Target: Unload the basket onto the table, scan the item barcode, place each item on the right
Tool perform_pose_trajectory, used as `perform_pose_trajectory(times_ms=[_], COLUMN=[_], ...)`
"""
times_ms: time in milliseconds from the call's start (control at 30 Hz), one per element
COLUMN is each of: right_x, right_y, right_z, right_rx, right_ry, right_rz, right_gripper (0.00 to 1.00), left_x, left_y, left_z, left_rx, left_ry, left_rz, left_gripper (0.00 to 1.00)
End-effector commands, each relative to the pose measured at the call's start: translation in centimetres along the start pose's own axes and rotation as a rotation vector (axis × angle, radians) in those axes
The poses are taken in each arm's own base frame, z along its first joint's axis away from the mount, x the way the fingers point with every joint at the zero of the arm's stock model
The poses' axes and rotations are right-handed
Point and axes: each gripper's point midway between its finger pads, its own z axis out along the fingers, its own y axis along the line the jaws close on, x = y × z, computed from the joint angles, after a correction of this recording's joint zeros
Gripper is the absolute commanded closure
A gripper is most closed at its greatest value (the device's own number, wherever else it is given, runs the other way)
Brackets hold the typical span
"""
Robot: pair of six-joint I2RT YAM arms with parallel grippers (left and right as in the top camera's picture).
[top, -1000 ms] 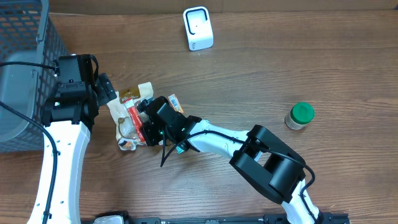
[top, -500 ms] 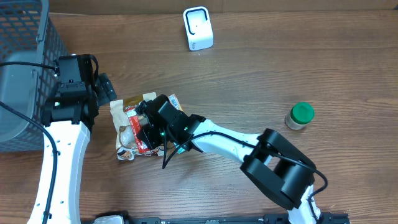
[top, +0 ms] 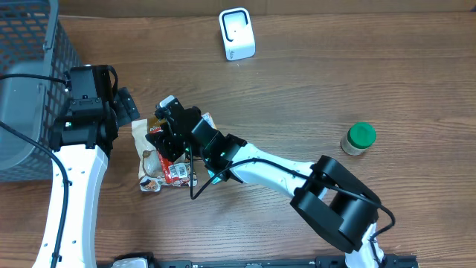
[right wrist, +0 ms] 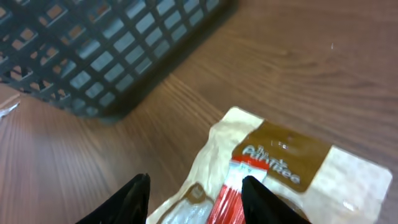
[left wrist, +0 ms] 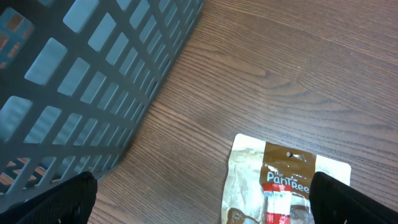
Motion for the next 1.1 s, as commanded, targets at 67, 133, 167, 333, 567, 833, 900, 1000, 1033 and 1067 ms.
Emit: perform_pose_trajectory(times_ms=[67, 133, 167, 333, 567, 833, 900, 1000, 1033, 1067], right_x=[1.8, 2.1, 2.2, 2.5, 3.5, 6.3, 6.6, 7.0, 7.1, 7.3], right_y=[-2.0, -2.1, -2.2, -1.7, -2.0, -2.3, -2.2, -1.7, -1.7, -1.7], right_z=[2.0, 2.3, 2.4, 2.4, 2.9, 3.8, 3.7, 3.7, 3.6, 3.6], right_rx=[0.029, 0.029, 0.030, -0.001, 0.003, -0.024, -0.028, -0.061, -0.059, -0.057], right_ry=[0.000, 0.001, 0.003, 0.017, 0.035, 0.111, 0.123, 0.143, 0.149, 0.154], right_rz=[-0.019, -0.018, -0.018, 0.026, 0.039, 0.051, 0.054, 0.057, 0.058, 0.059], right_gripper=[0.51, 0.51, 0.51, 0.52, 0.52, 0.52, 0.53, 0.57, 0.59, 0.60], left_x=[-0.5, -0.5, -0.5, -0.5, -0.5, -0.5, -0.5, -0.5, -0.5, -0.5], left_y=[0.2, 0.2, 0.2, 0.2, 0.2, 0.2, 0.2, 0.2, 0.2, 0.2], left_z=[-0.2, -0.2, -0.2, -0.2, -0.2, -0.2, -0.2, -0.2, -0.2, -0.2], left_rx=[-0.012, -0.013, -0.013, -0.013, -0.013, -0.013, -0.013, -0.013, -0.013, -0.013], left_ry=[-0.015, -0.015, -0.015, -0.015, -0.015, -0.015, -0.015, -0.015, -0.015, -0.015], left_rz=[-0.002, -0.003, -0.003, -0.003, -0.003, -0.003, -0.003, -0.003, -0.003, -0.003], left_gripper=[0.00, 0.00, 0.00, 0.00, 0.00, 0.00, 0.00, 0.00, 0.00, 0.00])
